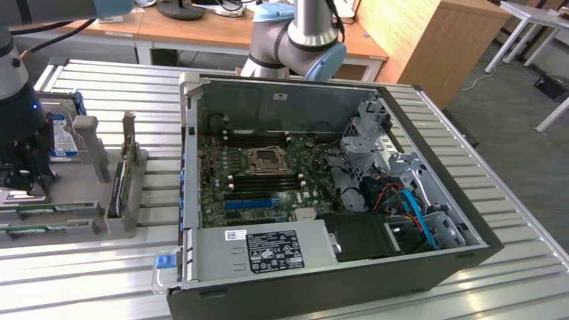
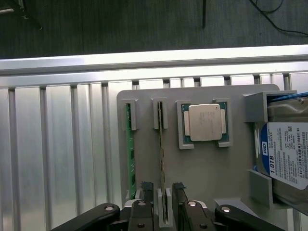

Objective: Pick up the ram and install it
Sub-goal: 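Pick up the ram and move it above insertion slot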

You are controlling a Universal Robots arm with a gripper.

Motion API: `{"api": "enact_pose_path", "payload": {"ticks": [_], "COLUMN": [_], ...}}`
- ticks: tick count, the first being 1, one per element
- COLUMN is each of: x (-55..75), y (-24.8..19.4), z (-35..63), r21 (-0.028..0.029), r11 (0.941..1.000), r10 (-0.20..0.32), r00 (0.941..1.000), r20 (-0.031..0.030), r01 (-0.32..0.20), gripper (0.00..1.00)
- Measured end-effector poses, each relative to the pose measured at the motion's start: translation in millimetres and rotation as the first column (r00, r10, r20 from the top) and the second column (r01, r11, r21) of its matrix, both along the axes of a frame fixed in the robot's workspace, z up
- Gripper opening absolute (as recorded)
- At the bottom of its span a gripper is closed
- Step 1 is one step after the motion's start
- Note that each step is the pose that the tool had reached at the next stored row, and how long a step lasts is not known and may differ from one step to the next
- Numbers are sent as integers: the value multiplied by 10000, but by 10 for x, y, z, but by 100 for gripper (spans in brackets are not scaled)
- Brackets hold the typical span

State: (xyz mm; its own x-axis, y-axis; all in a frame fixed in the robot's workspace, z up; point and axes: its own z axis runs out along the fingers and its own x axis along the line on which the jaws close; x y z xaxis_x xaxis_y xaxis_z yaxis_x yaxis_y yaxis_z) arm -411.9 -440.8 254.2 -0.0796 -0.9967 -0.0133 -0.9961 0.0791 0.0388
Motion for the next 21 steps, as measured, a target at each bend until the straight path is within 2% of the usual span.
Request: {"api": "enact_pose_path", "payload": {"ticks": [21], "x": [0], "y": [0], "z": [-71], "r21": [-1], "r11": [10000], "r10": [1], "r00": [10000], "r20": [0], "r01": [-1], "gripper": [30]}}
